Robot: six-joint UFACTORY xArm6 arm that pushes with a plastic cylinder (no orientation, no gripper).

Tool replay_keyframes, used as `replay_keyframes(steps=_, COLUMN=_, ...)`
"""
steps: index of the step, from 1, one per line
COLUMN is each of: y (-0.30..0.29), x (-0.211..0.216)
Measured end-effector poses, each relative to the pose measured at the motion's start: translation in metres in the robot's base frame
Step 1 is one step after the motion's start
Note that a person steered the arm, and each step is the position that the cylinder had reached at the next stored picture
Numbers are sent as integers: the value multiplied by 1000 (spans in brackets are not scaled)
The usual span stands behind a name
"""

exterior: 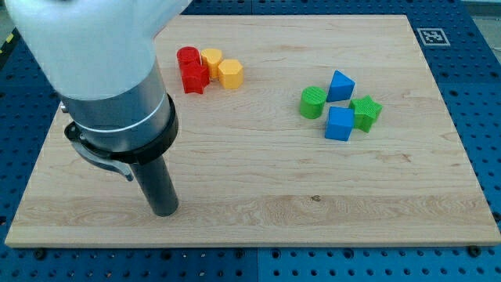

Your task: Push blue cube towards blue triangle

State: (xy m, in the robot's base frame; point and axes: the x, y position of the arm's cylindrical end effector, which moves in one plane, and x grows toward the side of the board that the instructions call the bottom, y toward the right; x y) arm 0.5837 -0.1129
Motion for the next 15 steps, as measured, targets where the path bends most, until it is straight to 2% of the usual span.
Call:
replay_keyframes(steps=2, y=1, x=0)
replay_keyframes(steps=5, y=119, x=-50)
replay_keyframes(steps=6, y=132, x=-67)
replay_keyframes(steps=7, y=142, x=-67)
replay_keyframes(steps=9, y=206, x=-72)
replay_keyframes(steps=10, y=210, x=-78)
replay_keyframes(steps=12, y=239, x=-118)
replay_keyframes(steps=15, y=272, x=-125)
